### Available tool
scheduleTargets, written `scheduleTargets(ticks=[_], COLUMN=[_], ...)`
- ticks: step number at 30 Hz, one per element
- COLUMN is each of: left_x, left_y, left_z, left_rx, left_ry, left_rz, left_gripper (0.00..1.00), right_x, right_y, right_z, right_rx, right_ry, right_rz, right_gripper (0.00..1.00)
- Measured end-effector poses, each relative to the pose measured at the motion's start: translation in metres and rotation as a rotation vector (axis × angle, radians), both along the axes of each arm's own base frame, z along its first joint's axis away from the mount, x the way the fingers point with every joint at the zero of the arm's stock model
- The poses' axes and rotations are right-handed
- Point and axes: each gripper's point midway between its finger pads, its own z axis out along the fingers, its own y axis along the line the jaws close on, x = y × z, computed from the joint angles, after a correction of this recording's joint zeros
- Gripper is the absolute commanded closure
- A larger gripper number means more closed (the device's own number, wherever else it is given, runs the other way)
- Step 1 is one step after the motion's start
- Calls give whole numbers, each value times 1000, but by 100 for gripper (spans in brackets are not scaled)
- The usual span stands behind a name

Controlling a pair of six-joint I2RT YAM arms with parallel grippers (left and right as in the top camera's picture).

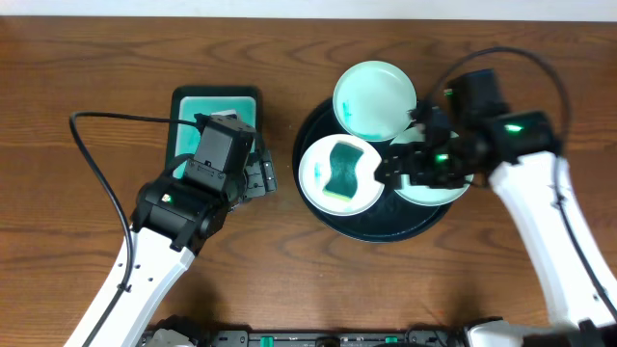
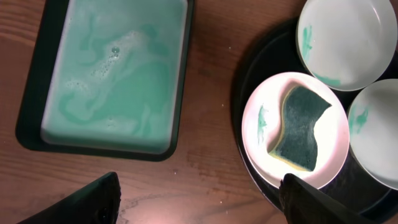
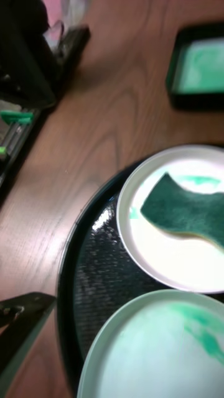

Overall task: Clean dirty plates on tray and stack at the side
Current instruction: 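Reach the right gripper to the tray and grip the front-left plate rim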

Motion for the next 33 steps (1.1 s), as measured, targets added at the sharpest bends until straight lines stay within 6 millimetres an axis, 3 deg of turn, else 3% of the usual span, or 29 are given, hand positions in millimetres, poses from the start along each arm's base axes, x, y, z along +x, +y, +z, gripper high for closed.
scheduleTargets(ticks=[6,17,28,33], left_x=[0,0,0,0], left_y=[0,0,0,0], left_z=[0,0,0,0], left_rx=[0,0,0,0], left_ry=[0,0,0,0], left_rz=[0,0,0,0], left_gripper=[18,18,18,18], right_x=[9,19,25,38], right_y=[8,8,9,13], right_z=[-59,-121,-158,-161], right_rx=[-56,-91,-110,-95], right_ry=[82,135,189,139], right_rz=[-26,-42,-41,-35], right_gripper=[39,37,37,36])
